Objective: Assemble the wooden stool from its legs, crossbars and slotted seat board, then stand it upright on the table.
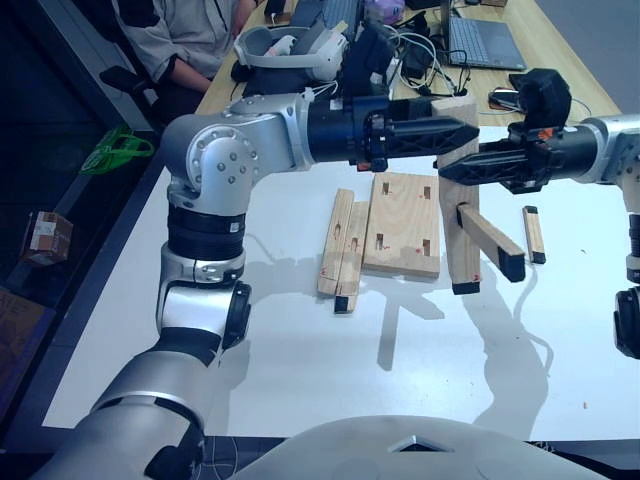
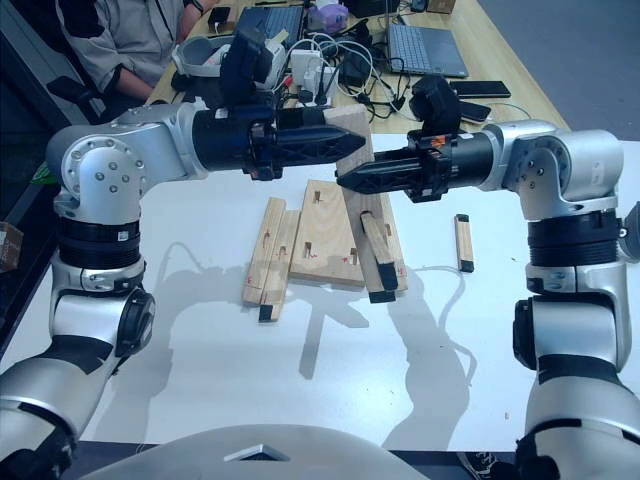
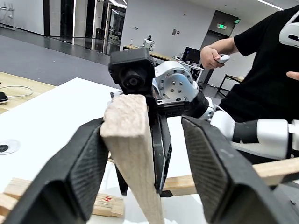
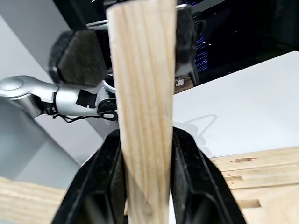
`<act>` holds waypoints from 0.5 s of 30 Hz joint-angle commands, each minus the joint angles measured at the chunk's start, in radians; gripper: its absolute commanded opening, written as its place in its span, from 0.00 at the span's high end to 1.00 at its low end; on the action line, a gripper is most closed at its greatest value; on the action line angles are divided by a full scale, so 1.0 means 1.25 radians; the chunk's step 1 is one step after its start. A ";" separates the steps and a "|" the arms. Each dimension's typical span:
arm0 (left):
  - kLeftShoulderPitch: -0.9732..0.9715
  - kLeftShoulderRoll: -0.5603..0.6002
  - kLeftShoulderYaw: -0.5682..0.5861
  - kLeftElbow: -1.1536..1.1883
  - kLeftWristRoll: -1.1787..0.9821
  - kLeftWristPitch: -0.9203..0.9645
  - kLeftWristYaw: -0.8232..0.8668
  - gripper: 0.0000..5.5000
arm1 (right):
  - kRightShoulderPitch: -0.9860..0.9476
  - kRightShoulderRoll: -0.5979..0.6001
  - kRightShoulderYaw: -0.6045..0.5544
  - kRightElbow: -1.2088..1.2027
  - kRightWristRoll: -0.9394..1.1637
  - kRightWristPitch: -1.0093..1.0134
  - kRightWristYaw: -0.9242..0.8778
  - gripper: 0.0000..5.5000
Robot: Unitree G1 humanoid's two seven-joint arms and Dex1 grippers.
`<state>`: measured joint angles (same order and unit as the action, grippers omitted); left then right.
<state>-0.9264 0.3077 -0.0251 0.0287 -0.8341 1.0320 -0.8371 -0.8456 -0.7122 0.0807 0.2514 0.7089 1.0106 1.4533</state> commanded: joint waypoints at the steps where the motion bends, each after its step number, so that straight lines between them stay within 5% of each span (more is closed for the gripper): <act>1: -0.031 -0.005 0.066 0.072 0.029 -0.034 0.073 0.50 | 0.051 -0.017 -0.080 0.013 0.012 0.016 -0.063 0.82; 3: -0.036 -0.014 0.108 0.115 0.047 -0.056 0.143 0.50 | 0.074 -0.006 -0.146 0.041 0.010 -0.005 -0.134 0.82; 7: -0.010 -0.038 0.136 0.129 0.105 -0.093 0.278 0.50 | 0.067 0.108 -0.319 0.178 -0.056 -0.206 -0.498 0.82; 15: 0.136 -0.184 0.085 -0.036 0.181 -0.085 0.518 0.50 | 0.130 0.267 -0.463 0.278 -0.142 -0.559 -0.894 0.82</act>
<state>-0.7931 0.1200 0.1000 0.0415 -0.6229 0.9111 -0.2421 -0.6972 -0.4004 -0.4622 0.5498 0.5498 0.3849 0.4005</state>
